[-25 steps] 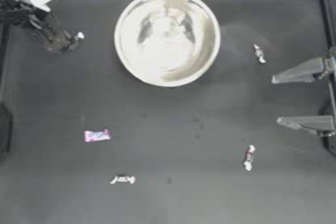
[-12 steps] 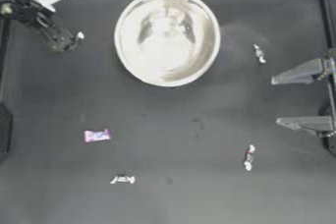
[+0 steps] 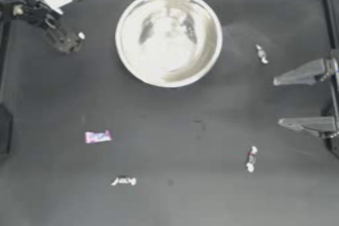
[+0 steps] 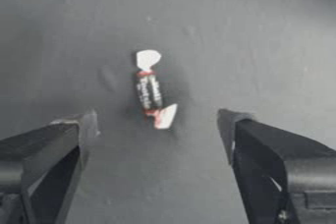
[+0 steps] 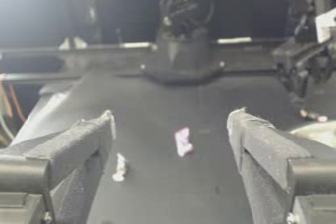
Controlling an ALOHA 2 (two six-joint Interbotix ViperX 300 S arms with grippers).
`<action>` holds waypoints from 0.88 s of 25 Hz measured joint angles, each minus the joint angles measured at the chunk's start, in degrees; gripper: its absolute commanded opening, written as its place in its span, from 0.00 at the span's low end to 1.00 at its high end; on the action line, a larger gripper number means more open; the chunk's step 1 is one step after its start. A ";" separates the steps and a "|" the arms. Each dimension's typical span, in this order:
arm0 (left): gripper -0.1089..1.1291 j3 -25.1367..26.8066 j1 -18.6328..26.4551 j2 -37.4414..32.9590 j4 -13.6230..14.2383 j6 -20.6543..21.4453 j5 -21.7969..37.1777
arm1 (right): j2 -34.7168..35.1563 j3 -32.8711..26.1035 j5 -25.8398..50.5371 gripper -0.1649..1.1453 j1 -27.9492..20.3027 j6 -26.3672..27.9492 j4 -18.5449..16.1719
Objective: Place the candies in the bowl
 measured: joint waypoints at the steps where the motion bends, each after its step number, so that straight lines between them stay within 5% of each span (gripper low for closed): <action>1: 0.90 -0.09 0.00 0.62 0.09 0.09 0.00 | 0.00 0.09 0.00 0.87 0.00 0.00 0.09; 22: 0.86 -1.76 1.58 6.33 0.09 1.32 -2.99 | 0.09 0.97 -1.67 0.87 0.00 0.00 0.09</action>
